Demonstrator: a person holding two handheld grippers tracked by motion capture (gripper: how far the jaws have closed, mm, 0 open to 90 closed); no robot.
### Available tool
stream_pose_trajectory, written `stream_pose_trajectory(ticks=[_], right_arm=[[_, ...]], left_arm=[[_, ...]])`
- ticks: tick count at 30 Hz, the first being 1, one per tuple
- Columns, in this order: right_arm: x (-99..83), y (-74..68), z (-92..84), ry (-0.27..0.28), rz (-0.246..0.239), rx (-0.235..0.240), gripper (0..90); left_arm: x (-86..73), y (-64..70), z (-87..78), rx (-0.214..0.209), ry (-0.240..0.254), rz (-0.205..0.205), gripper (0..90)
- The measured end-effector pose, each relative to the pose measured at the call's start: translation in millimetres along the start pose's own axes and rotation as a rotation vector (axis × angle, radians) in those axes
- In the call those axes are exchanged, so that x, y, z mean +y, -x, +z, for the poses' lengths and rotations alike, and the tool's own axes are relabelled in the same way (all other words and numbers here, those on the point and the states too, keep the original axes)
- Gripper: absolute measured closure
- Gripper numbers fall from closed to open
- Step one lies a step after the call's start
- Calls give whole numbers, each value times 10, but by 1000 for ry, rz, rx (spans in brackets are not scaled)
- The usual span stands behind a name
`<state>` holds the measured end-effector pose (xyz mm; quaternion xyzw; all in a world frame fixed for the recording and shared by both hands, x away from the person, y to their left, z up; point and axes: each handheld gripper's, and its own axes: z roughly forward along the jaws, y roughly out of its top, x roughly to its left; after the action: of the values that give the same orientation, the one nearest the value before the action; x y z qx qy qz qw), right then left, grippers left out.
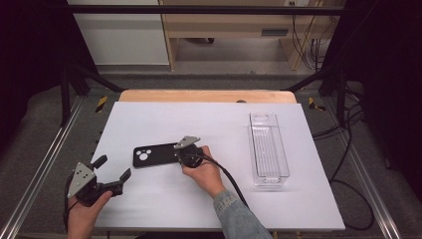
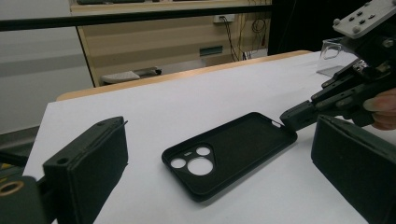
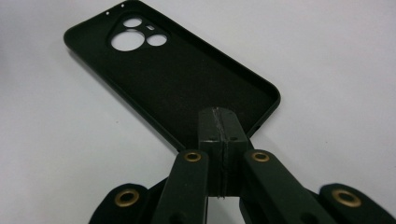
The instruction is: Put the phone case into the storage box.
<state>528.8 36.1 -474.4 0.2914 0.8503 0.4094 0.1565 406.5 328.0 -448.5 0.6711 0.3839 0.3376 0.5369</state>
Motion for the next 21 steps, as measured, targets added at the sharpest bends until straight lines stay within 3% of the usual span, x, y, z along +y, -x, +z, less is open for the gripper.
stream_pose_trajectory(ticks=[9,13,21], right_arm=[[6,-3,78,-40,-18,-10,900],[44,-35,47,-97,-45,-21,900],[47,-19,-82,-201,-57,1,900]], left_arm=[[-5,-7,1,-2,0,-1,39],[-4,-5,0,-1,-1,0,39],[-4,-3,-3,0,-3,2,39]])
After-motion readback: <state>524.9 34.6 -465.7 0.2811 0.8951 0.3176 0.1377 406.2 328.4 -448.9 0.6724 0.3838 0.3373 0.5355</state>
